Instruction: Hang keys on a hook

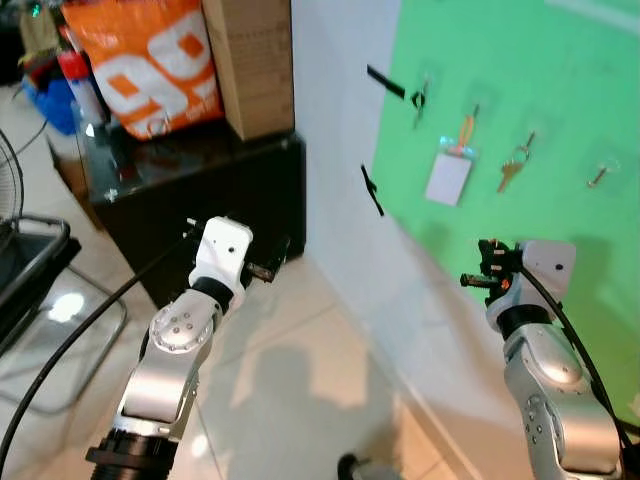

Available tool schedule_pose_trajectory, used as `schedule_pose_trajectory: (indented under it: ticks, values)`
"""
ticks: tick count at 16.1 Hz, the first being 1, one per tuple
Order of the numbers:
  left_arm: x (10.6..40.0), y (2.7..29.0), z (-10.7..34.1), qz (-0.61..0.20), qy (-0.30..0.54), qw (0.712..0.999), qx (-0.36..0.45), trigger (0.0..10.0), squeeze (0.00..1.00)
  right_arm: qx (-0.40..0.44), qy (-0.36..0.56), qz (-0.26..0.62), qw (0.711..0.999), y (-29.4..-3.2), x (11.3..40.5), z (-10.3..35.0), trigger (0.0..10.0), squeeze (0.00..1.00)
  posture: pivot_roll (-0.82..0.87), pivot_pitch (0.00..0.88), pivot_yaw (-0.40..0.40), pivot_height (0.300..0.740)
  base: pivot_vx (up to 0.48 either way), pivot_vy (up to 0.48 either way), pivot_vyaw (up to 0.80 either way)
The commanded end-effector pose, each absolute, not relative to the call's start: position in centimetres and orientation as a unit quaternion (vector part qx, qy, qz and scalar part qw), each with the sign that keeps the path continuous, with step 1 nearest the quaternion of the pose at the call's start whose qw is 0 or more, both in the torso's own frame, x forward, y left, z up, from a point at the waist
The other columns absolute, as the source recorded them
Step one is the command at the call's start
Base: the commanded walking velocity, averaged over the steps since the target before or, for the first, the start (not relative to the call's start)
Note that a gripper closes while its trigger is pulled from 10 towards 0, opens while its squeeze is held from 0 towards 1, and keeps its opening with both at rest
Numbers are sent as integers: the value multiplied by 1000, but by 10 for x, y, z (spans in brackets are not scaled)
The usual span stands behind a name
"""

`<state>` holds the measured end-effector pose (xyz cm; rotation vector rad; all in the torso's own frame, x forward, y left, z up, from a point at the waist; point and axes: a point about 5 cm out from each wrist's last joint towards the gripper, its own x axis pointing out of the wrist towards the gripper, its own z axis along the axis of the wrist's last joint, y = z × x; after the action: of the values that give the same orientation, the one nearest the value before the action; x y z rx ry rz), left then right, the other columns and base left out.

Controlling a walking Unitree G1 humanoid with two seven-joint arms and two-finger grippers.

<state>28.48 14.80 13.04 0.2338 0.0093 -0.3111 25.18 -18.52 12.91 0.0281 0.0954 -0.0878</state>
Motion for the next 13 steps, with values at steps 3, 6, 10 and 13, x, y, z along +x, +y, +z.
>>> schedule_pose_trajectory:
  ticks: [3, 6, 10, 13]
  values:
    - [285, 155, 129, -149, 12, 981, 121, 10000, 0, 23, 59, -42, 997, -181, 251, 126, 10000, 0, -106, 0, 21, 740, 0, 386, -800]
    - [285, 156, 127, -150, 19, 981, 125, 10000, 0, 18, 60, -41, 997, -178, 251, 126, 10000, 0, -109, 0, 26, 740, 0, 119, -800]
    - [286, 156, 128, -147, 15, 980, 133, 10000, 0, 9, 47, -33, 998, -178, 252, 129, 10000, 0, -109, 0, 24, 740, 0, 0, -523]
    - [285, 152, 131, -163, 6, 979, 124, 10000, 0, 6, 43, -30, 999, -179, 254, 131, 10000, 0, -109, 0, 24, 740, 90, 0, 0]
